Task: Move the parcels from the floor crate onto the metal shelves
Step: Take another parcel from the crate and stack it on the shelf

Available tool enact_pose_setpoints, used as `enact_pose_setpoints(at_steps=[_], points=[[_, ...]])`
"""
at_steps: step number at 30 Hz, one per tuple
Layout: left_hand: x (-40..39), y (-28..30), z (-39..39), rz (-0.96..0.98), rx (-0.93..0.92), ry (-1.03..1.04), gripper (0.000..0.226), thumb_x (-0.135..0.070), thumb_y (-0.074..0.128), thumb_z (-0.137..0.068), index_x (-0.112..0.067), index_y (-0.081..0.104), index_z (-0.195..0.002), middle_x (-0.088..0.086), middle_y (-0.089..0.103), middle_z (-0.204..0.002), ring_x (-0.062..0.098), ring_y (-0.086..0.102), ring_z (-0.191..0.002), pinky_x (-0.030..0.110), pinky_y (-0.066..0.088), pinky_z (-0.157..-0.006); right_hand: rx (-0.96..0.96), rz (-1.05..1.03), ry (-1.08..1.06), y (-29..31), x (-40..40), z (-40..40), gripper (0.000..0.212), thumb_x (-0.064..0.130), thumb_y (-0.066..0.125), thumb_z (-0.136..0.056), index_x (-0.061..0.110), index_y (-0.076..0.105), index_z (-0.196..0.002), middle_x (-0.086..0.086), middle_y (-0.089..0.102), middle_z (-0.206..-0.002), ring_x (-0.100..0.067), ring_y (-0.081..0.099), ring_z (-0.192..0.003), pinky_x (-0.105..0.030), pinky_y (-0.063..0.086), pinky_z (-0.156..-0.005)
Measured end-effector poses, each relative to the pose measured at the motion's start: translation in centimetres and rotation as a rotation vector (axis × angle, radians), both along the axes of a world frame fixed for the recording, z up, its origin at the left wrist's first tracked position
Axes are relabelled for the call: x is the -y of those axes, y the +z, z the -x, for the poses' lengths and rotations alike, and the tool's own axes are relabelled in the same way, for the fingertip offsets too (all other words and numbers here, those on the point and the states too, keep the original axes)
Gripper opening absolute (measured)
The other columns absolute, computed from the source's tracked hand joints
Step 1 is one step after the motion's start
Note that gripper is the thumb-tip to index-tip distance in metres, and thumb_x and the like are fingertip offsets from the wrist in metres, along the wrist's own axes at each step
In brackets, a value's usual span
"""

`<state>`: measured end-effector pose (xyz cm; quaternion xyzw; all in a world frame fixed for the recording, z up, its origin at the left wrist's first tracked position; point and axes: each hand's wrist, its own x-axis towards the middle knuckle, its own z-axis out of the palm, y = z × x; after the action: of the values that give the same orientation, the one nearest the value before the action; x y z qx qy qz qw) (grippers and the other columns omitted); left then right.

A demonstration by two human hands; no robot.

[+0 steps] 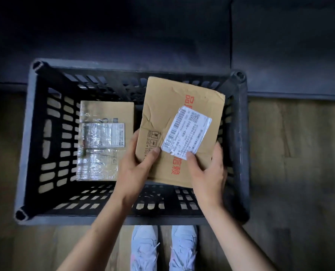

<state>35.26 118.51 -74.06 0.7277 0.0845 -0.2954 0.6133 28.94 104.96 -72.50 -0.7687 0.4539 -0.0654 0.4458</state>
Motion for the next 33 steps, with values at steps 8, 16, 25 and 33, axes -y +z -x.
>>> enact_pose_setpoints(at_steps=[8, 16, 25, 33], points=[[-2.1, 18.3, -1.0, 0.057, 0.176, 0.048, 0.056, -0.033, 0.071, -0.070, -0.046, 0.053, -0.121, -0.016, 0.069, -0.109, 0.004, 0.066, -0.099, 0.017, 0.053, -0.072, 0.172, -0.083, -0.001, 17.1, -1.4, -0.4, 0.063, 0.018, 0.073, -0.077, 0.007, 0.045, -0.132, -0.008, 0.058, -0.129, -0.024, 0.052, -0.120, -0.045, 0.040, -0.100], [-4.9, 40.6, -2.9, 0.144, 0.378, 0.046, 0.056, -0.032, 0.076, -0.064, -0.050, 0.058, -0.114, -0.010, 0.071, -0.107, 0.015, 0.068, -0.097, 0.043, 0.058, -0.076, 0.473, -0.083, 0.128, 38.6, -1.3, -1.2, 0.070, 0.020, 0.081, -0.069, 0.033, 0.043, -0.128, 0.001, 0.057, -0.128, -0.015, 0.052, -0.118, -0.025, 0.042, -0.095], [-9.3, 65.1, -3.4, 0.041, 0.746, -0.226, 0.054, -0.041, 0.073, -0.061, -0.067, 0.053, -0.103, -0.028, 0.068, -0.101, -0.004, 0.065, -0.092, 0.010, 0.051, -0.071, 0.915, 0.201, 0.592, 64.8, 3.5, -1.2, 0.064, 0.042, 0.067, -0.064, 0.037, 0.045, -0.124, 0.027, 0.053, -0.125, 0.002, 0.050, -0.118, -0.014, 0.043, -0.092], [-9.1, 77.6, -2.8, 0.043, 0.943, -0.328, 0.055, -0.026, 0.077, -0.068, -0.067, 0.056, -0.098, -0.024, 0.070, -0.095, -0.002, 0.067, -0.087, 0.015, 0.054, -0.073, 1.221, 0.150, 0.385, 73.6, 1.7, 1.2, 0.039, 0.025, 0.074, -0.067, 0.039, 0.065, -0.103, 0.008, 0.071, -0.102, -0.012, 0.068, -0.093, -0.024, 0.055, -0.076]])
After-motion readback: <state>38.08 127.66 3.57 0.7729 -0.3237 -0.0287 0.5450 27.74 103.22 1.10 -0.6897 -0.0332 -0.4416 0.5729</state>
